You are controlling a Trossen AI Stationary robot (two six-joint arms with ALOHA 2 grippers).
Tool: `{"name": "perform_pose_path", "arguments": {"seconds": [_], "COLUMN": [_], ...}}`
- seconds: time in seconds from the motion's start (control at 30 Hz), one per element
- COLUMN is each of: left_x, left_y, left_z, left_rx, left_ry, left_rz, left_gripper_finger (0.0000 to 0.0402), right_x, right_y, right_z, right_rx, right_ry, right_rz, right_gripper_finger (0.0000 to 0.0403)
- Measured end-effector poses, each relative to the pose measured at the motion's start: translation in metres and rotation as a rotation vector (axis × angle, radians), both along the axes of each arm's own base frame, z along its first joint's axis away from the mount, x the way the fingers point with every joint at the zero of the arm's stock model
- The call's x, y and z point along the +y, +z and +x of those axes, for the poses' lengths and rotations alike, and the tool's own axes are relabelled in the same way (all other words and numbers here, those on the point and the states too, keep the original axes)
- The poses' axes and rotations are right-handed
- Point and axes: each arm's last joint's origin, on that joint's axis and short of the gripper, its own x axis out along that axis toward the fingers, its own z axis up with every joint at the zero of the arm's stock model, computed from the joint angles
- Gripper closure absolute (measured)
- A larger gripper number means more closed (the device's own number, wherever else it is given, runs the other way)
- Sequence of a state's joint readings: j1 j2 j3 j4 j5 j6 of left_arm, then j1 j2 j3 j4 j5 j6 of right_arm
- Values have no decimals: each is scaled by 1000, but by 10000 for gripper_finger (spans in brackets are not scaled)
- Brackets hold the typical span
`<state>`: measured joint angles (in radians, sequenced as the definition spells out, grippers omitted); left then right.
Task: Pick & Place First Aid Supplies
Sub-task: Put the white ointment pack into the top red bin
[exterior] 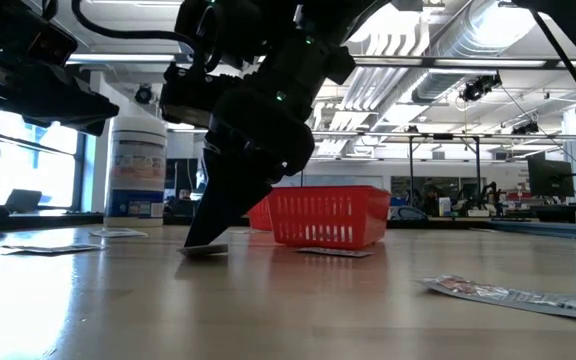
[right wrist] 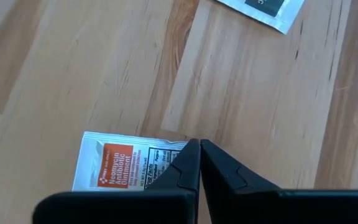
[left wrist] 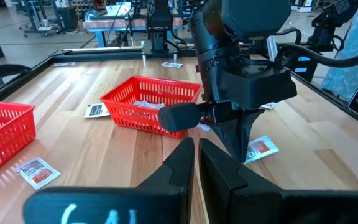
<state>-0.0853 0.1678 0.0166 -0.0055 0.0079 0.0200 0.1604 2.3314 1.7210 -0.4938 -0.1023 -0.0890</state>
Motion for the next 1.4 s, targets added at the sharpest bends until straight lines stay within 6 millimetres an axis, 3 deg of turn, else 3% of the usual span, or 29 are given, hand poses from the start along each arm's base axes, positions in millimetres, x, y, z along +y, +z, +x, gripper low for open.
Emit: {"name": "perform_pose_path", "arguments": {"seconds": [0.5,0.77,1.1,1.4], "left_x": [0,0,0,0], "left_y": [0,0,0,0], "left_z": [0,0,0,0], "left_rx": [0,0,0,0], "left_ry": [-1,0,0,0], "left_rz": [0,0,0,0], "left_gripper_finger": [380,380,380,380], "right_x": [1,15,30,34], "right_y": [17,31,33,33], "right_z": [-2,-7,-22,-40], "right_rx": [-45,-60,45,241], "right_ry": [8,28,-10,-65], "right_rz": [-22,-36,-80,1], "right_gripper_finger": [401,402,402,402]}}
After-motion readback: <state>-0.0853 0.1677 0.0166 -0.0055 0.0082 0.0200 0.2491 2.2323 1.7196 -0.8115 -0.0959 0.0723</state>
